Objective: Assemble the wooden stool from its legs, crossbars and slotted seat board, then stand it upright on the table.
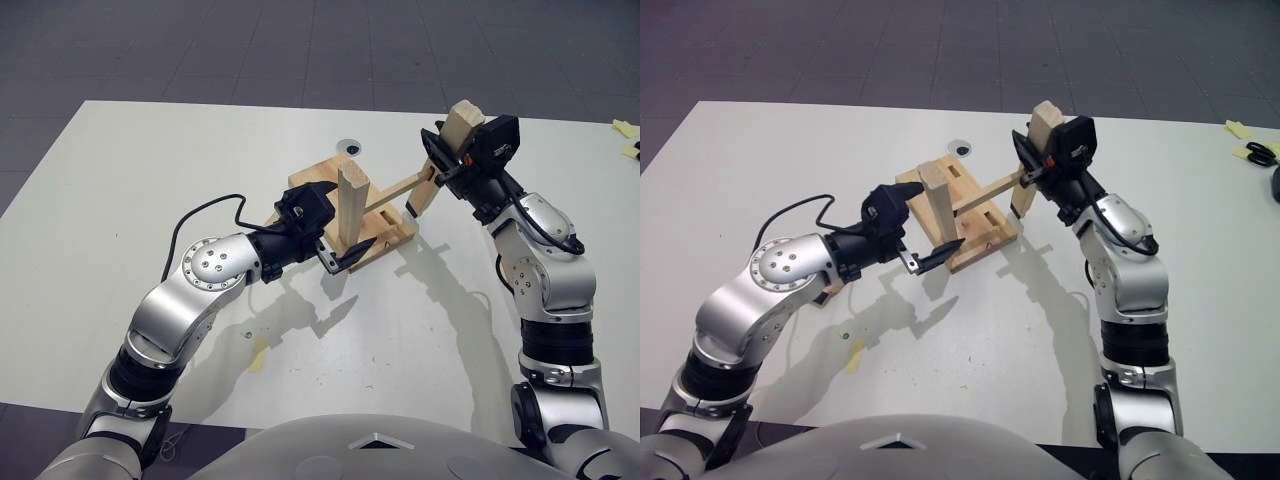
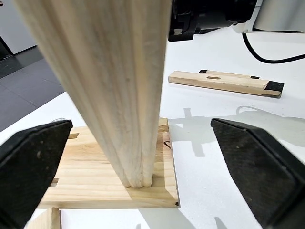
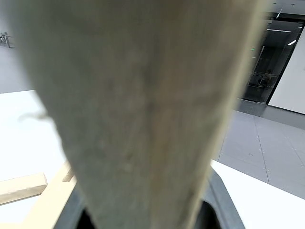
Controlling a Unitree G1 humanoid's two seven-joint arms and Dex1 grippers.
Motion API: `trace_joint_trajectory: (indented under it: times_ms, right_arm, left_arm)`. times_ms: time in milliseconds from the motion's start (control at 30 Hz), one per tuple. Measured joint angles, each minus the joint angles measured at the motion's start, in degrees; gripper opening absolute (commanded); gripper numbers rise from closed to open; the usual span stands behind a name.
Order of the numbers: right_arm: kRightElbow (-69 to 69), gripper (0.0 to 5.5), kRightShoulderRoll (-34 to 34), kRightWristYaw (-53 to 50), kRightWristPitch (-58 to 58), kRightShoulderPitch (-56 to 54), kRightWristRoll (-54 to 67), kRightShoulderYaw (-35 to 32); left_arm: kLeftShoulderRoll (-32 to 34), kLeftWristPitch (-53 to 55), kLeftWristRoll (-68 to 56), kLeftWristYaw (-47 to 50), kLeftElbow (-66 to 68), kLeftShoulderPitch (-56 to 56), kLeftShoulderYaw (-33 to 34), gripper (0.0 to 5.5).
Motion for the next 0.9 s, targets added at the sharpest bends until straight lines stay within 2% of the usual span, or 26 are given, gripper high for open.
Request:
trace_joint_trajectory:
  times_ms: [333, 600, 900]
  right_arm:
    - [-1.1, 1.02, 1.8, -0.5, 0.3, 0.4, -0.1, 0.6]
    - [-3.9, 1.02, 0.0, 5.4, 1.3, 1.6, 2.2, 1.3]
    - [-4.2, 1.02, 0.5, 5.0, 1.3, 1.0, 1.9, 1.8]
  left_arm:
    - [-0.1, -0.9, 2.5, -0.6, 1.0, 0.4, -1.3, 5.40]
    - [-0.2, -1.7, 4.6, -0.9, 1.8, 0.4, -1.5, 5.40]
    - [3.9, -1.3, 3.9, -4.1, 0.2, -1.7, 8.3, 5.40]
